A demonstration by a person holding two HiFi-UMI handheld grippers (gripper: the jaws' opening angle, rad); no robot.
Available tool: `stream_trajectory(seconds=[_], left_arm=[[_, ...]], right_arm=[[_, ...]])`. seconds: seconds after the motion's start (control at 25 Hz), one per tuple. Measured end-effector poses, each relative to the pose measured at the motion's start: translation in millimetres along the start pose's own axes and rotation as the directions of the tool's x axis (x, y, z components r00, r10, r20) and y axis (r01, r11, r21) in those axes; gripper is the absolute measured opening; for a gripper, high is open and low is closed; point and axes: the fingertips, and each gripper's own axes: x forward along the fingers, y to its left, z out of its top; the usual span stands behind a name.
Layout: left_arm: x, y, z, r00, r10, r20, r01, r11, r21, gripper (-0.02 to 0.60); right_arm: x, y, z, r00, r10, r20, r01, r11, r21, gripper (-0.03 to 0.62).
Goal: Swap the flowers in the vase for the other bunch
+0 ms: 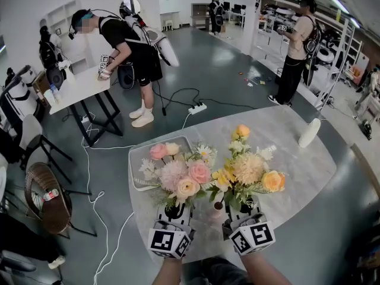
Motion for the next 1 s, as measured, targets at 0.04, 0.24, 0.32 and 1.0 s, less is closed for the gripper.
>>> stream_trajectory(seconds=[0.04,0.24,0.32,1.0], left_arm=[[0,0,-1,1.000,0.002,-0.002,-0.002,1.000,-0.001,0.075],[2,4,-4,1.000,0.014,-0.010,-0.014,1.000,0.002,0.075],[3,5,-7,1.000,0.025,-0.013,-0.025,1.000,0.002,0.075],[-7,11,-36,0.999,0.029,-0.031,-0.030,0.999,-0.024,0.075]], right_arm=[[0,-1,-2,1.000,0.000,-0.004,0.000,1.000,0.001,0.072],[2,-6,-13,1.000,0.002,-0.022,-0.002,1.000,-0.004,0.072],[0,-8,-19,0.999,0.001,-0.034,-0.001,1.000,-0.005,0.072],[-8,-5,-65,0.997,0.011,-0.078,-0.011,1.000,-0.005,0.072]])
